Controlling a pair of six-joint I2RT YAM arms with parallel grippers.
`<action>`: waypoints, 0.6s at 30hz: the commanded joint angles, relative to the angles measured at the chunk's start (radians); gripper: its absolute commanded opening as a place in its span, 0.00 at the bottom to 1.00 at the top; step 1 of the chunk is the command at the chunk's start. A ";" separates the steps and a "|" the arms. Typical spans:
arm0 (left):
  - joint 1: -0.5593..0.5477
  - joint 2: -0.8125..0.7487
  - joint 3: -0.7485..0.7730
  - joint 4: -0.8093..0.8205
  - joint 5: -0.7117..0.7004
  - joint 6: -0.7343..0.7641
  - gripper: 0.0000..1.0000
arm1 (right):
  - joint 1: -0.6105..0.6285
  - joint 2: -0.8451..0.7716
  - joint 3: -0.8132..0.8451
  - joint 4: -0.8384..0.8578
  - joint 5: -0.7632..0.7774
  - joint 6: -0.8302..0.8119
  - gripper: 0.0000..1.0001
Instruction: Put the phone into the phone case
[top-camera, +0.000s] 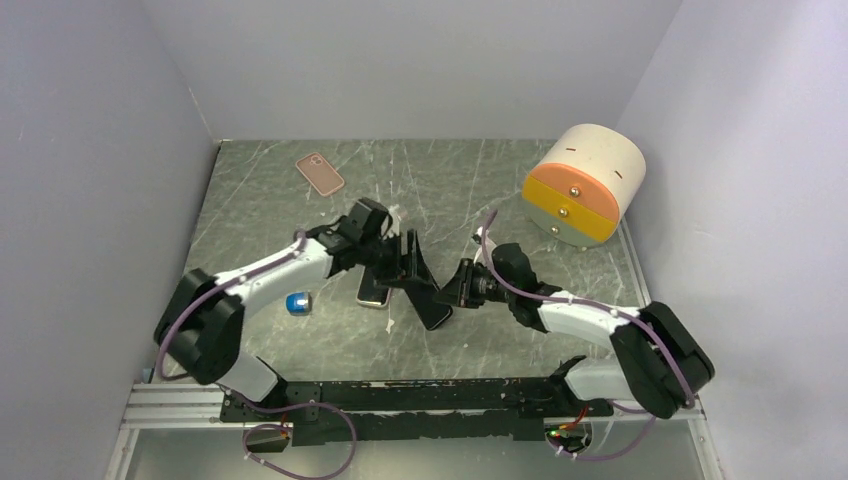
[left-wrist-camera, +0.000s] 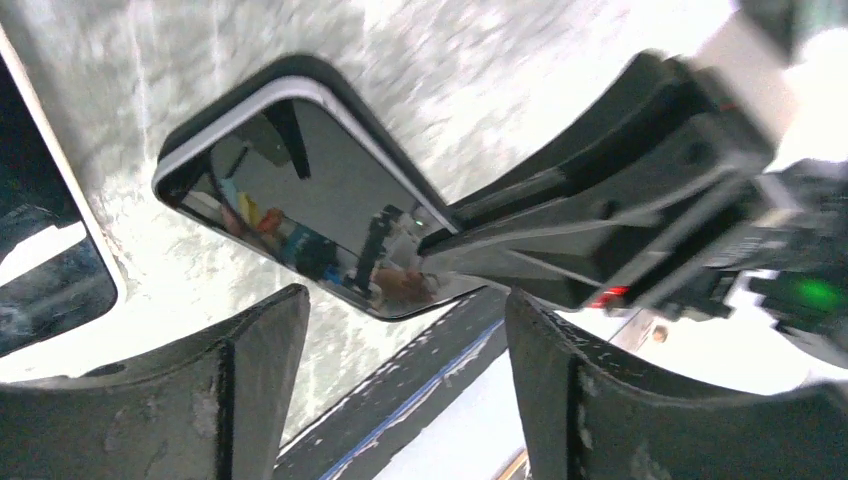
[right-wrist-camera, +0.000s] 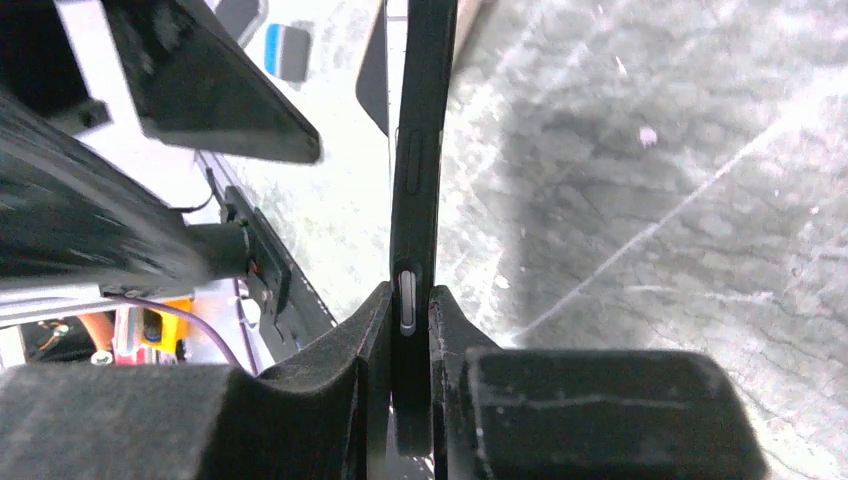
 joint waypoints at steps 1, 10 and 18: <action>0.088 -0.132 0.051 -0.041 0.006 -0.021 0.79 | 0.000 -0.108 0.073 0.018 0.024 -0.045 0.00; 0.322 -0.282 0.033 0.030 0.274 -0.026 0.93 | 0.001 -0.270 0.013 0.254 0.001 0.021 0.00; 0.419 -0.312 -0.012 0.345 0.560 -0.172 0.94 | -0.001 -0.362 0.017 0.404 -0.027 0.085 0.00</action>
